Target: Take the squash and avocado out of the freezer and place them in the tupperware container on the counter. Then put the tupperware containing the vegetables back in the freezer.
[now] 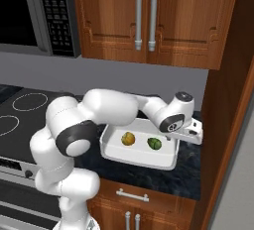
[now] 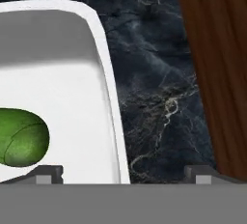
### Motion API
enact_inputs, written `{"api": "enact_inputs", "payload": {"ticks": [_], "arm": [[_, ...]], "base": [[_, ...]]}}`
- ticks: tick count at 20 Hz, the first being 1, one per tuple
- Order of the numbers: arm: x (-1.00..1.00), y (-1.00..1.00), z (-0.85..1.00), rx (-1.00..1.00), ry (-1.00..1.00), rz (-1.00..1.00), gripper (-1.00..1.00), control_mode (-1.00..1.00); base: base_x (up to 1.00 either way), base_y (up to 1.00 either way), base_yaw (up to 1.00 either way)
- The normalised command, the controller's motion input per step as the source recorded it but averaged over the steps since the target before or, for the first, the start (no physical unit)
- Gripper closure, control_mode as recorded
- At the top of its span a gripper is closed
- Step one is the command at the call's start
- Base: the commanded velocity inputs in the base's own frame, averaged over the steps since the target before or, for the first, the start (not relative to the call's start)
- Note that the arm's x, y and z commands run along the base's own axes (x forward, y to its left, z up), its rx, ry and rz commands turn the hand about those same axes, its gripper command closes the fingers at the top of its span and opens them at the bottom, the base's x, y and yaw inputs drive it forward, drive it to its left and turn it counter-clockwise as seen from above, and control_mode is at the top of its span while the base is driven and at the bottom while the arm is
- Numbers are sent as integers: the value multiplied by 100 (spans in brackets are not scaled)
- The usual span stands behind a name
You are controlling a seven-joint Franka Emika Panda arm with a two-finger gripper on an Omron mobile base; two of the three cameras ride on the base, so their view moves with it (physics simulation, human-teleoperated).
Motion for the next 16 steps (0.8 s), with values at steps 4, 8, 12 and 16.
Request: {"api": "enact_inputs", "payload": {"ticks": [4,8,12,16], "arm": [[6,-21,-64,0,14,4,-100,-100],[8,-16,-44,4,9,6,-100,-100],[13,-14,-30,12,7,9,-100,-100],[14,-9,-25,16,5,13,-100,-100]], "base": [[0,0,0],[0,0,0],[0,0,0],[0,0,0]]}}
